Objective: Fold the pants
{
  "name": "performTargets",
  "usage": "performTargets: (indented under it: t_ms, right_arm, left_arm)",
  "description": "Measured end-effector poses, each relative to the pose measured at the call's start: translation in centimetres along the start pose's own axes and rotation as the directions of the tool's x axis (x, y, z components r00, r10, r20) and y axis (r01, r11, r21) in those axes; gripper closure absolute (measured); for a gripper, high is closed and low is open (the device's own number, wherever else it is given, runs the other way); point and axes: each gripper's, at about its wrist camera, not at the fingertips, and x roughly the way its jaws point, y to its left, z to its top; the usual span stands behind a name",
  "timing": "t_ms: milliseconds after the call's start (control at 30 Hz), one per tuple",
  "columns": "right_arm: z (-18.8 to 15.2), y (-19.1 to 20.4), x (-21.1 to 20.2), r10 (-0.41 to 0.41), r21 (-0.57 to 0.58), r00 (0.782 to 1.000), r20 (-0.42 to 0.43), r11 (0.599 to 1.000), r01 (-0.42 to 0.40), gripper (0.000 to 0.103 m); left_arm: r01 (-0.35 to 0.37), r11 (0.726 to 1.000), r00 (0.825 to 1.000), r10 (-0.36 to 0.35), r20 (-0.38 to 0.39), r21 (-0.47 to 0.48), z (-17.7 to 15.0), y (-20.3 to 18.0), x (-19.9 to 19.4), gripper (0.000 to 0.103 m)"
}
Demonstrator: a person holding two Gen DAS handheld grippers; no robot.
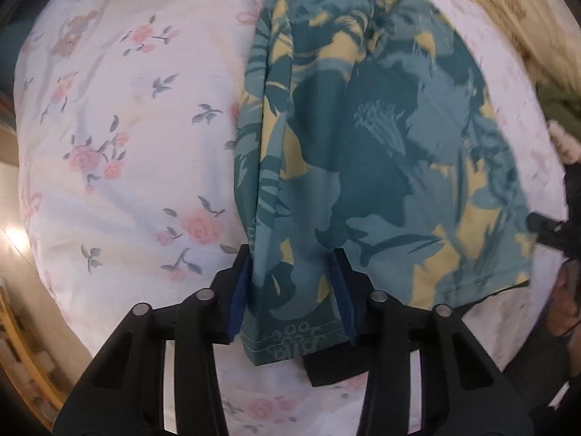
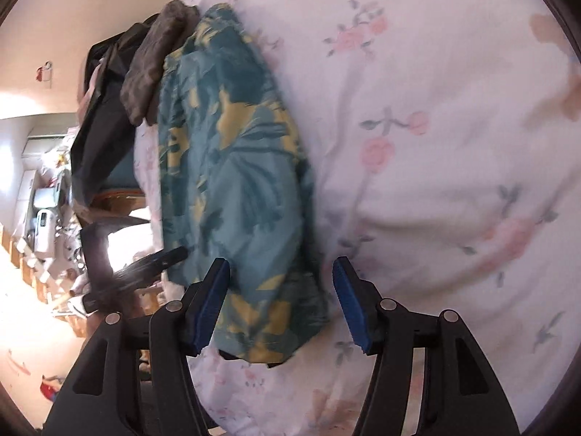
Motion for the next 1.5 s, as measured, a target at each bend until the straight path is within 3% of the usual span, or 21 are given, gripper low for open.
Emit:
performTargets:
  t_ms: [100, 167, 300, 333, 367, 433, 500, 733, 933, 1067, 1167, 1300, 1367, 1433, 1500]
  right_arm:
    - [-0.6, 0.2, 1.5, -0.001, -0.006, 0.999, -0.042, 1.000, 0.001, 0.042]
    - [-0.9, 0.1, 2.0, -0.009, -0.012, 0.999, -0.048, 1.000, 0.008, 0.042]
    - [-1.1, 1.0, 2.2, 0.011, -0.041, 0.999, -0.044, 0.999, -0.013, 0.043]
    - [-1.3, 1.6, 2.6, 0.014, -0.062, 0.998, -0.061, 0.998, -0.018, 0.051]
    - [-1.4, 2.5, 3.1, -0.039, -0.116, 0.997, -0.062, 0.993, 0.032, 0.067]
    - [-1.4, 3.5, 3.7, -0.093, -0.177, 0.993, -0.066, 0.981, 0.080, 0.086]
    - [-1.3, 3.5, 3.3, -0.088, -0.163, 0.995, -0.055, 0.983, 0.078, 0.091]
    - [-2.2, 5.7, -2.1, -0.020, -0.164, 1.000, -0.015, 0.986, 0.017, 0.092]
    - [-6.5, 5.4, -6.1, -0.004, -0.146, 0.995, -0.095, 0.989, -0.010, 0.092]
    - [-9.0, 4.7, -6.7, -0.069, -0.152, 0.982, -0.175, 0.987, 0.043, 0.091]
    - [-9.8, 3.9, -6.1, -0.147, -0.190, 0.961, -0.234, 0.976, 0.103, 0.086]
    - [-9.1, 2.0, -5.6, -0.243, -0.165, 0.935, -0.257, 0.965, 0.205, 0.084]
    - [-8.1, 2.3, -5.5, -0.252, -0.140, 0.937, -0.243, 0.965, 0.223, 0.084]
    - [-7.8, 2.7, -6.1, -0.296, -0.140, 0.929, -0.222, 0.953, 0.270, 0.084]
    - [-7.2, 3.3, -7.1, -0.363, -0.176, 0.914, -0.184, 0.927, 0.333, 0.083]
  left_arm:
    - [0.025, 0.999, 1.000, -0.025, -0.001, -0.044, 0.2, 0.3, 0.2, 0.095]
    - [0.046, 0.995, 0.999, -0.046, -0.008, -0.086, 0.1, 1.0, 0.3, 0.097]
    - [-0.020, 1.000, 1.000, 0.020, 0.006, -0.007, 0.0, -0.7, 0.0, 0.100]
    - [-0.025, 1.000, 1.000, 0.025, 0.003, -0.003, -0.1, -0.9, -0.1, 0.100]
    - [-0.036, 0.999, 0.999, 0.036, -0.001, 0.009, -0.2, -1.1, -0.1, 0.100]
    - [-0.050, 0.999, 0.999, 0.050, 0.000, 0.015, -0.4, -1.3, -0.3, 0.100]
    - [-0.056, 0.998, 0.998, 0.056, -0.003, 0.011, -0.6, -1.8, -1.2, 0.100]
    - [0.006, 0.998, 1.000, -0.005, 0.019, -0.061, -3.2, -3.6, -6.5, 0.101]
    - [0.095, 0.987, 0.995, -0.095, 0.007, -0.129, -10.3, -5.6, -10.6, 0.100]
    - [0.111, 0.984, 0.992, -0.118, -0.043, -0.137, -15.1, -7.6, -9.9, 0.100]
    - [0.092, 0.985, 0.992, -0.104, -0.076, -0.145, -16.8, -8.9, -8.2, 0.100]
    - [0.058, 0.990, 0.994, -0.070, -0.088, -0.130, -16.8, -10.3, -6.5, 0.097]
    - [0.030, 0.993, 0.994, -0.041, -0.103, -0.110, -16.6, -10.8, -6.1, 0.092]
    - [0.004, 0.995, 0.996, -0.014, -0.091, -0.104, -17.3, -10.5, -6.7, 0.060]
    - [-0.017, 0.990, 0.998, 0.009, -0.060, -0.137, -17.1, -10.0, -7.7, 0.043]
